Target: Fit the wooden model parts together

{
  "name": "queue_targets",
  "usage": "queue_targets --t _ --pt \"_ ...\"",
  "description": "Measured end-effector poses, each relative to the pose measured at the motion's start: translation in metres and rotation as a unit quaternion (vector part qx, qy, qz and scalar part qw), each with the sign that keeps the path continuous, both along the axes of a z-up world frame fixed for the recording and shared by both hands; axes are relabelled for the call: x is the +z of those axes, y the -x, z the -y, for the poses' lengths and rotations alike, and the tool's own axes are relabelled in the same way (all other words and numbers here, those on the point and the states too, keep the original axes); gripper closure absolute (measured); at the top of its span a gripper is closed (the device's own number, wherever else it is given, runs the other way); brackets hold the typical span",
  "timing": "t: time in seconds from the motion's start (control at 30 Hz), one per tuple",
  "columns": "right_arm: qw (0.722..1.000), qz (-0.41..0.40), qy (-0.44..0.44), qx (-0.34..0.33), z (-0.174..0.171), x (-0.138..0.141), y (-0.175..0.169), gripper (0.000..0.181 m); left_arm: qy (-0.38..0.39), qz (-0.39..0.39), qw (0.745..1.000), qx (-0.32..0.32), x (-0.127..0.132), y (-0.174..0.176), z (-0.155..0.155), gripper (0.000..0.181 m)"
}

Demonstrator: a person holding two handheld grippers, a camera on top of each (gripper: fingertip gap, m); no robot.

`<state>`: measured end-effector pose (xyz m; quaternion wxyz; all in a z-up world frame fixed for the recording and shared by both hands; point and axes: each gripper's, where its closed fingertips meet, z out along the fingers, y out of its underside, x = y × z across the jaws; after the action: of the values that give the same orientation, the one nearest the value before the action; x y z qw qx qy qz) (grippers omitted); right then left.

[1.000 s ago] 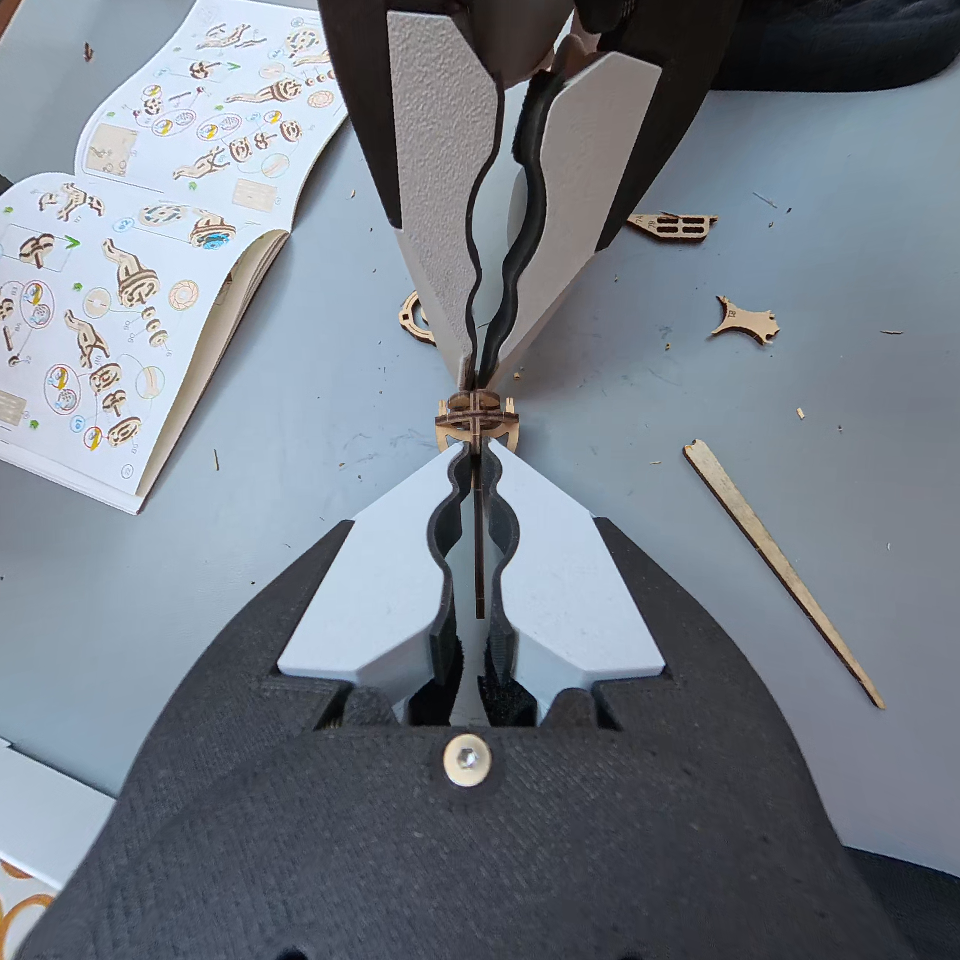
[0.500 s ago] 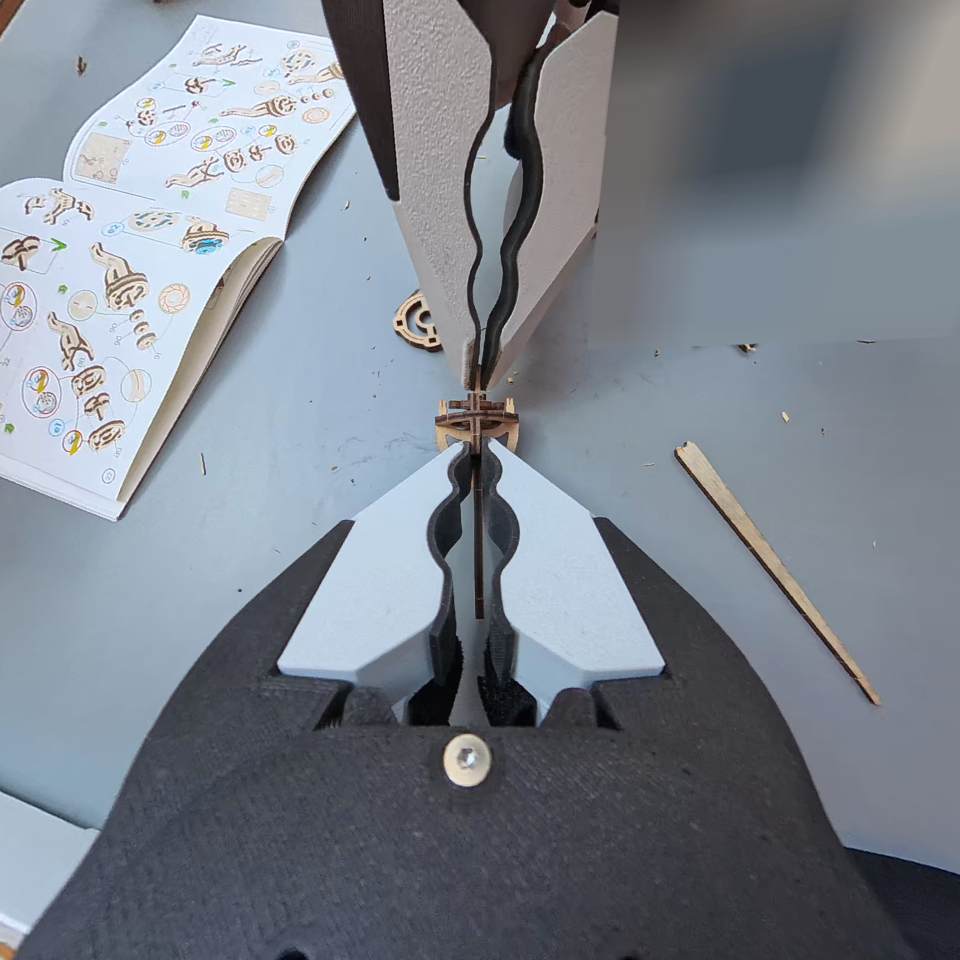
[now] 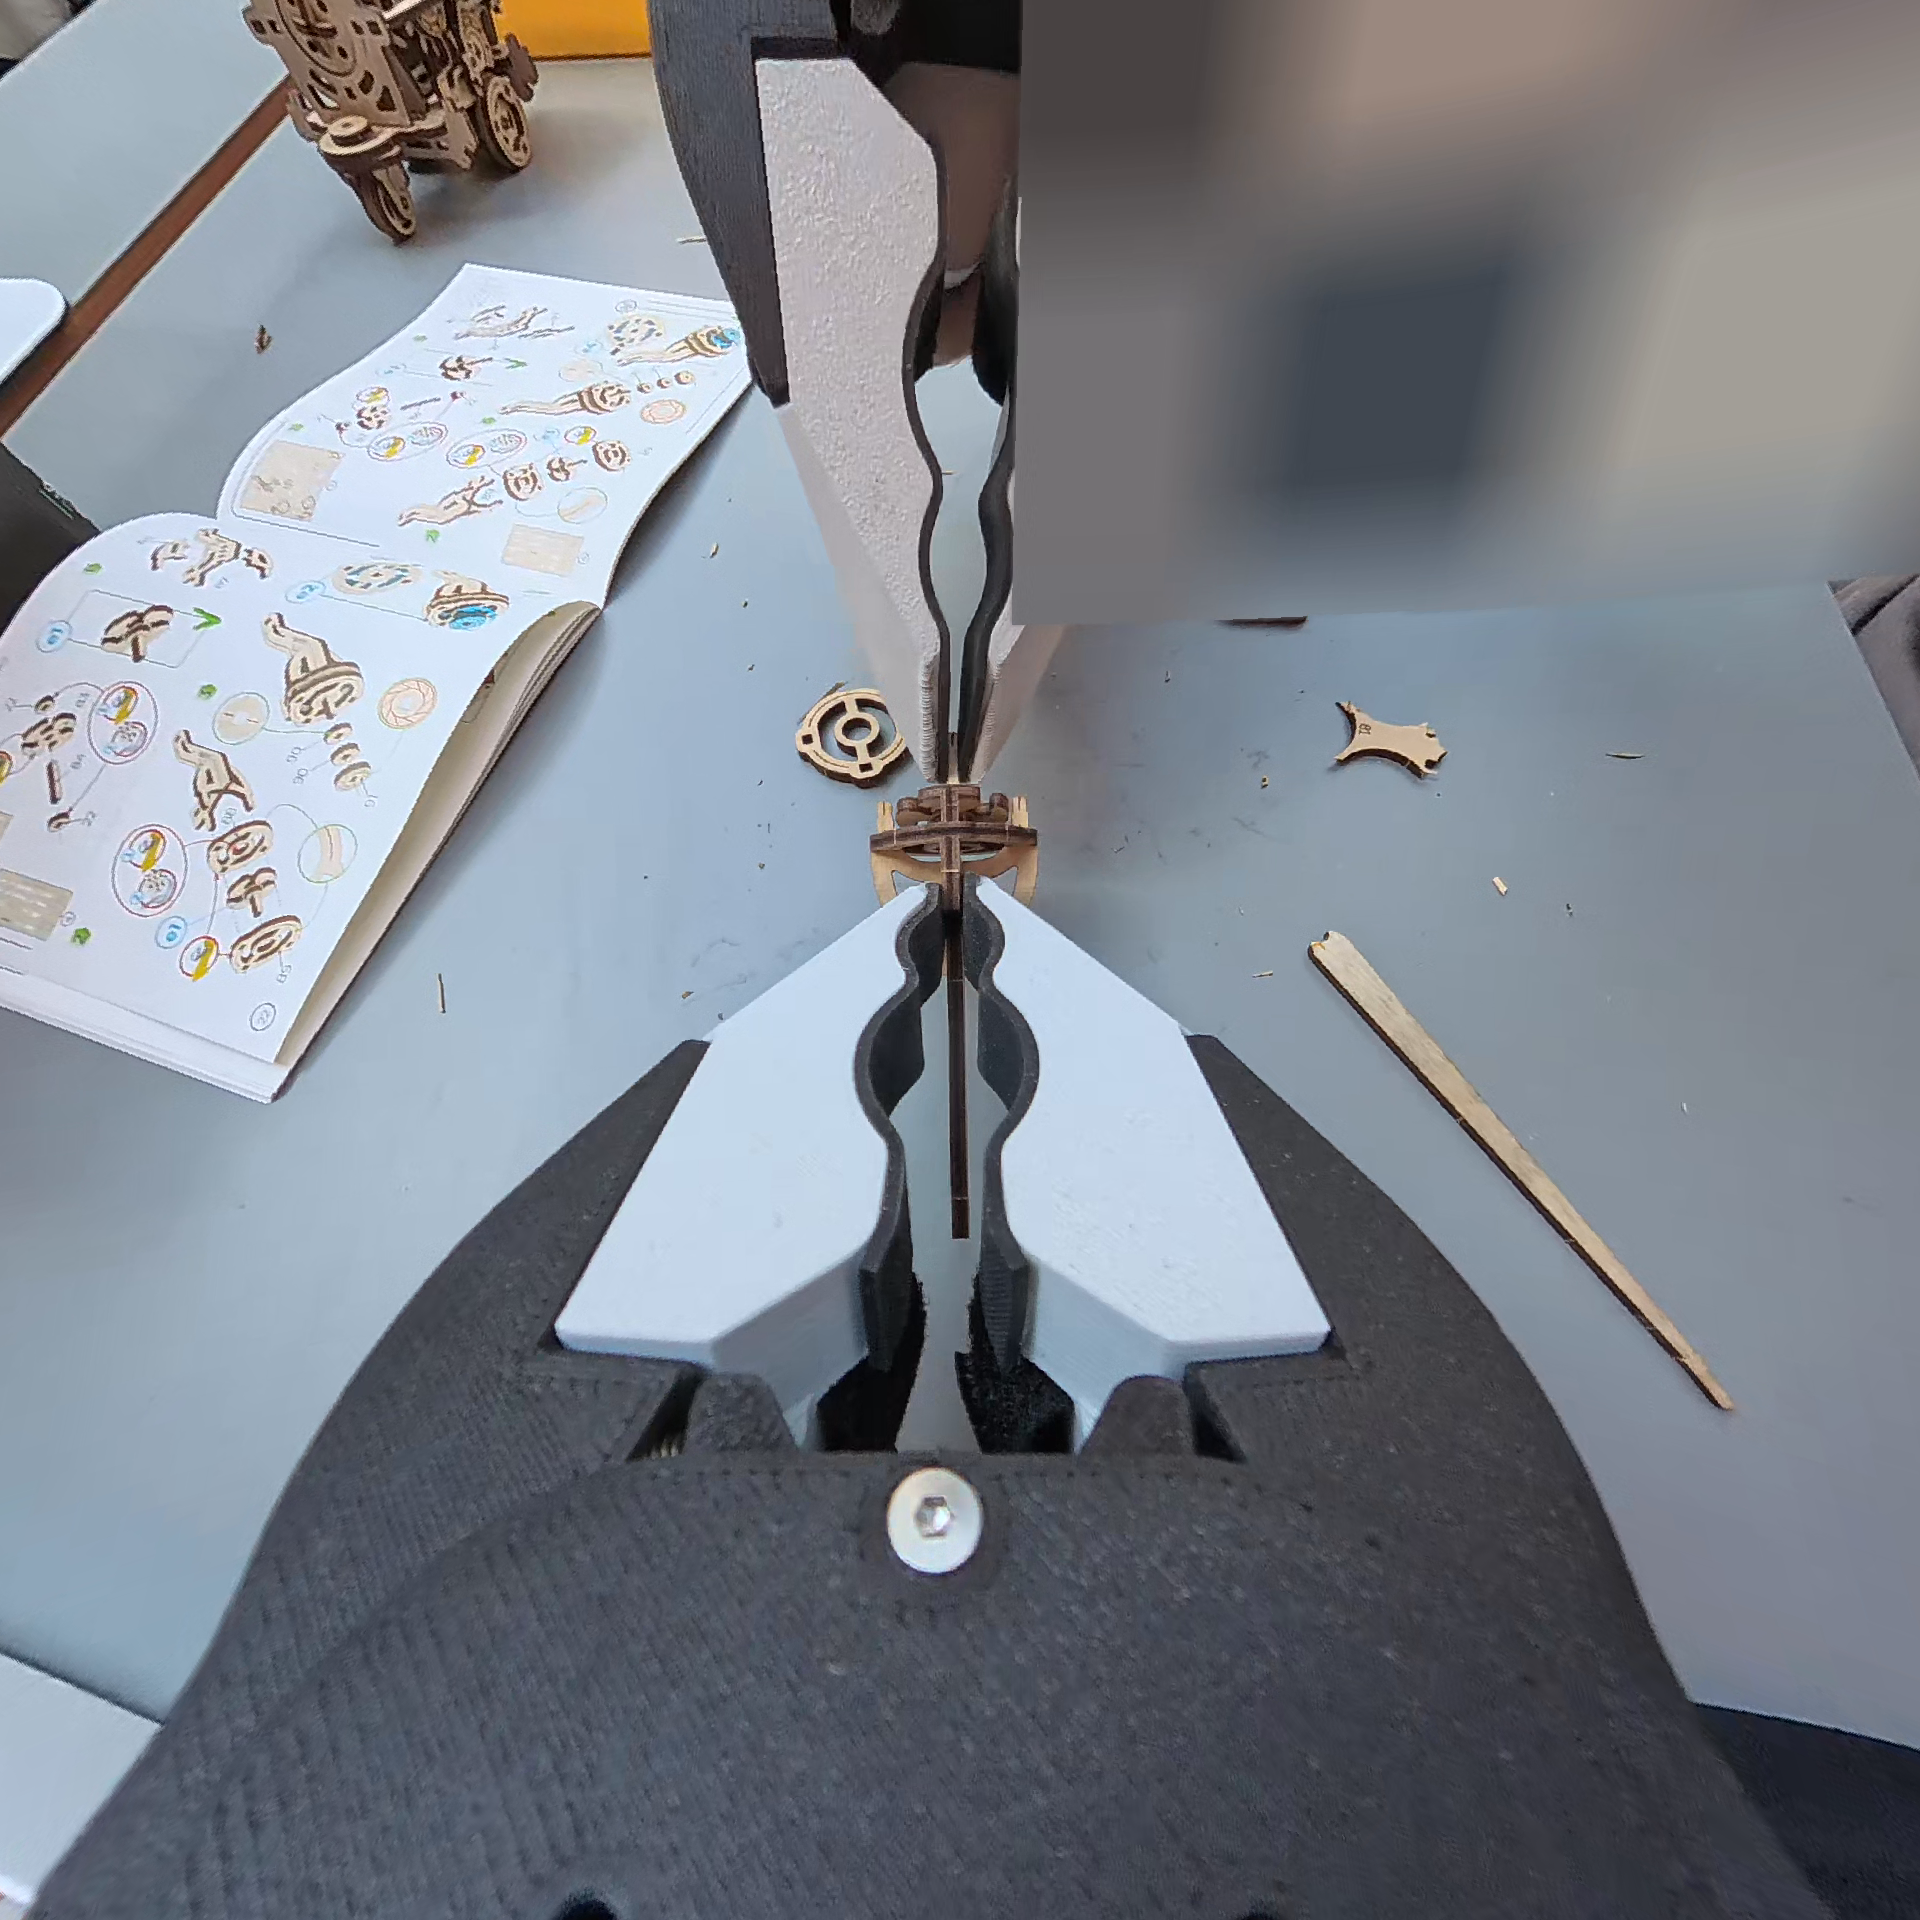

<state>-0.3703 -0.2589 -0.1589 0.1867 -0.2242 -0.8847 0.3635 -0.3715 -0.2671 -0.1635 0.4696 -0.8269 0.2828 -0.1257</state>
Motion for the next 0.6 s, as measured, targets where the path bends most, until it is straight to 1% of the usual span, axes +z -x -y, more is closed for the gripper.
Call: queue_targets --t 0.23,0.47,0.6 --pt "0.998 0.018 -0.050 -0.021 0.000 -0.008 0.001 0.180 0.006 -0.053 0.999 0.001 -0.008 0.001 0.001 0.181" --pt "0.996 0.048 -0.069 -0.033 -0.001 -0.016 0.000 0.180 0.030 -0.054 0.998 0.001 -0.015 0.002 0.002 0.180" --pt "0.995 0.032 -0.097 -0.018 0.000 -0.022 0.000 0.180 0.046 -0.041 0.998 -0.001 -0.020 0.001 0.003 0.181"
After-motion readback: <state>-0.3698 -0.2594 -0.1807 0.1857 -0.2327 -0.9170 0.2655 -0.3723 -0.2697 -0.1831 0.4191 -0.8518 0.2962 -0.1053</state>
